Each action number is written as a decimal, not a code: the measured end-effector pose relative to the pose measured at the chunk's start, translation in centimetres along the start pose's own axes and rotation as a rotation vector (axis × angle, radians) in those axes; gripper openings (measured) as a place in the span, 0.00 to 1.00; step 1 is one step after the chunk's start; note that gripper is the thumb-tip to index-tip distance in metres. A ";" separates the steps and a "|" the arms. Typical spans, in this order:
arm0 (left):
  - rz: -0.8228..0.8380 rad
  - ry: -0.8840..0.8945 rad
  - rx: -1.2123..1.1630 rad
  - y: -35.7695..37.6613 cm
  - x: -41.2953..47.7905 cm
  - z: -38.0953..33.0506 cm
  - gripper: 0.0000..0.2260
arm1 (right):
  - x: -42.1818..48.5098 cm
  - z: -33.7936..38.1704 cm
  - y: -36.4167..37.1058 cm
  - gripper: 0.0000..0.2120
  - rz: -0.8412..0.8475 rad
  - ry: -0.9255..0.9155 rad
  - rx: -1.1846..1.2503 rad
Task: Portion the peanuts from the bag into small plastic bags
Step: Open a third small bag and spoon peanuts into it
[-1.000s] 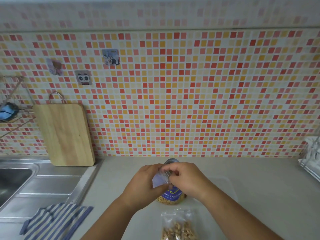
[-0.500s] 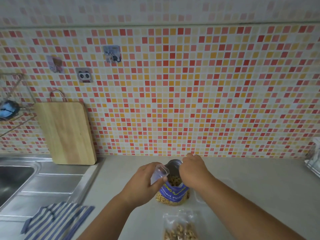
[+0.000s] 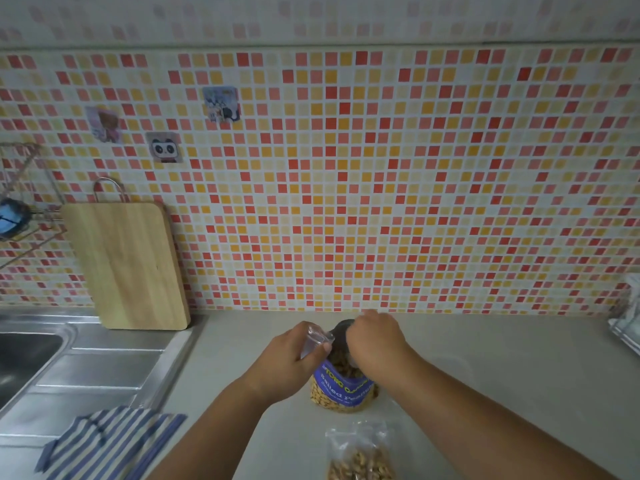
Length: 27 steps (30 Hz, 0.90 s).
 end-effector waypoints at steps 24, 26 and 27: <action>-0.045 -0.166 -0.329 -1.4 -0.1 -0.1 0.11 | 0.0 -4.1 3.8 0.08 0.073 0.506 0.674; -0.080 -0.144 -0.274 -1.9 0.0 -0.2 0.11 | -0.5 -4.9 3.6 0.10 0.068 0.486 0.744; -0.089 -0.125 -0.224 -2.1 0.1 -0.2 0.11 | -0.9 -5.3 3.4 0.11 0.047 0.481 0.776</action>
Point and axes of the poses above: each hand's wrist, its own x-axis towards the middle knuckle, its own y-axis out of the palm, z = x × y, the point moved 2 cm from there along x, towards the middle knuckle, and after that the axes turned 9 degrees about -z, right-handed, at the moved point
